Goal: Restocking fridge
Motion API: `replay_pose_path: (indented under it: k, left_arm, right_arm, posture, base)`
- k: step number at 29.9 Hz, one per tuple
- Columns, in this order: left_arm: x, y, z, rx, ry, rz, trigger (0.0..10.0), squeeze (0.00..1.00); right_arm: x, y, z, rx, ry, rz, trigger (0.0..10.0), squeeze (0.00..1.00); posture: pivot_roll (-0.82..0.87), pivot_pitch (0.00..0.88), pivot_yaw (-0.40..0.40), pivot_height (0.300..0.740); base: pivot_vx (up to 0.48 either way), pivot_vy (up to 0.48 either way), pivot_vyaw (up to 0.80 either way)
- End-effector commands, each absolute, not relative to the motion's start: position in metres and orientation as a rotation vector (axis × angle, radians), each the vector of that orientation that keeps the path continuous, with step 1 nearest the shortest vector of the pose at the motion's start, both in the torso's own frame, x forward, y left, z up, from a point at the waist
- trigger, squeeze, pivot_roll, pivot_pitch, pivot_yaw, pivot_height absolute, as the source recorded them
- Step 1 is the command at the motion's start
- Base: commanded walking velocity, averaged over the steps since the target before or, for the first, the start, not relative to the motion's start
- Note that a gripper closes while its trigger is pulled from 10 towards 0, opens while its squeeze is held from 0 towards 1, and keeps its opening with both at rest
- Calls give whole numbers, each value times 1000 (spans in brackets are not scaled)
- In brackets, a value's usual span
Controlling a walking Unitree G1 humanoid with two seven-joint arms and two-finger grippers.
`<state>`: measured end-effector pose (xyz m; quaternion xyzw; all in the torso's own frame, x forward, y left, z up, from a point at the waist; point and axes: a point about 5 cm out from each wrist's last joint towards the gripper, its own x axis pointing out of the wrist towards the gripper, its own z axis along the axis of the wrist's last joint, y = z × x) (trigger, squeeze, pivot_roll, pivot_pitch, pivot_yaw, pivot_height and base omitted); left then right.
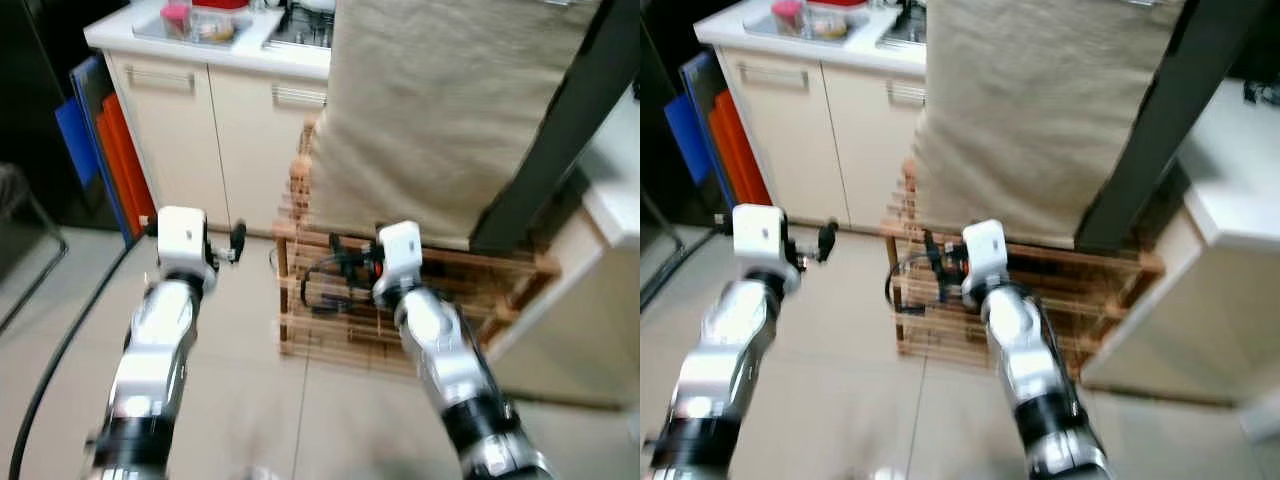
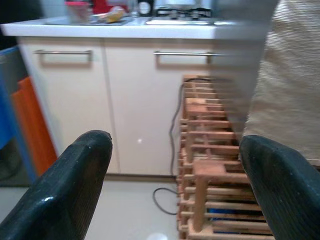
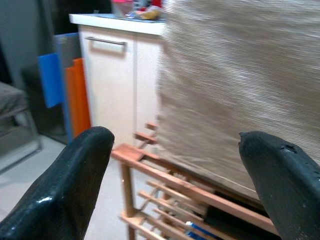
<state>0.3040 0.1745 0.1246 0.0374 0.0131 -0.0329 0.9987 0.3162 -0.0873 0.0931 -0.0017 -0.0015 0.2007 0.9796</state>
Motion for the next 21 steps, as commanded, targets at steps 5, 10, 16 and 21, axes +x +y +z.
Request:
replay_pose_path:
  k: [5,10,16,21]
  left_arm:
    - [306,163,127,62,13,-118,10000,0]
    - [306,164,127,65,13,-116,10000,0]
    - [306,164,128,73,10,-129,10000,0]
    - [307,166,129,84,7,-132,10000,0]
  right_arm:
    - [319,-102,96,-2,-15,353,10000,0]
    - [318,-110,99,23,-36,308,10000,0]
    - [323,-123,103,4,-62,210,10000,0]
    - [323,-125,110,-9,-99,198,10000,0]
  posture:
    - [-13,0,-58,740]
    - [-15,0,-57,740]
    - [-17,0,-49,740]
    - [-16,0,-49,740]
  base:
    - [0,473,0]
    - [0,480,-651]
    - [0,480,-763]
    - [0,480,-766]
